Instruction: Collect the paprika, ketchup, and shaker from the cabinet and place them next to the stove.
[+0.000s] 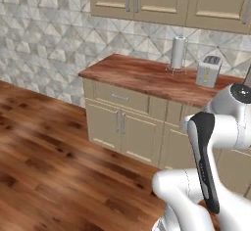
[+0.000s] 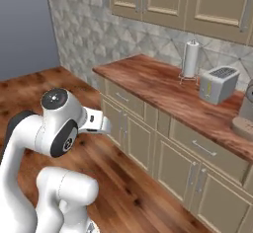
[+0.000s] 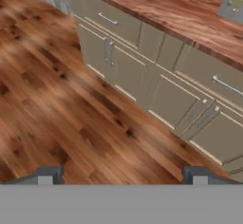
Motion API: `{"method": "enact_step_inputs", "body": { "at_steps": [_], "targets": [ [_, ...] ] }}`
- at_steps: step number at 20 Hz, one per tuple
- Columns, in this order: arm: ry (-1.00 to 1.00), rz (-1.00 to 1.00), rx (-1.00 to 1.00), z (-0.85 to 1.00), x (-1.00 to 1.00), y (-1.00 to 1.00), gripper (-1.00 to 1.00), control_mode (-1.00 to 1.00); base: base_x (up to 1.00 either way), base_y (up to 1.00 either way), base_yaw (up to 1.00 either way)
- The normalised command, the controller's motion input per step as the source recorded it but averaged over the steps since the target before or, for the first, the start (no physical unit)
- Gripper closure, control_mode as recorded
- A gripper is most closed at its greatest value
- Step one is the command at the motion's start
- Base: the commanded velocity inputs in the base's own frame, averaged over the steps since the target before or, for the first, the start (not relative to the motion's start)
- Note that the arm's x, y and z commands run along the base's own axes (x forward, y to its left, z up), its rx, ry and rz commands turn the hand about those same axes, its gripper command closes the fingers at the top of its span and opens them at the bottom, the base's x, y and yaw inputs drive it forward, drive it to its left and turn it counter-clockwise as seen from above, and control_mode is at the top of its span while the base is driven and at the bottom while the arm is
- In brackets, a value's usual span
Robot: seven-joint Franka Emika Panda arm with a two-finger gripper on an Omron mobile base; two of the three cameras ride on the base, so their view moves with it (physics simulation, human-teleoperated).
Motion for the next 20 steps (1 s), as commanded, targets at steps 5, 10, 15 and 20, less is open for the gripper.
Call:
{"method": "enact_step_inputs", "body": {
  "at_steps": [5,10,15,20],
  "targets": [
    [0.0,0.0,0.0,0.0,0.0,0.0,-1.0,1.0,-0.02,0.77,0.44],
    [0.0,0.0,0.0,0.0,0.0,0.0,-1.0,1.0,0.2,0.63,0.43],
    [0.0,0.0,0.0,0.0,0.0,0.0,-1.0,1.0,0.37,0.51,0.42],
    [0.0,0.0,0.0,0.0,0.0,0.0,-1.0,1.0,0.42,0.4,0.43]
  ]
}}
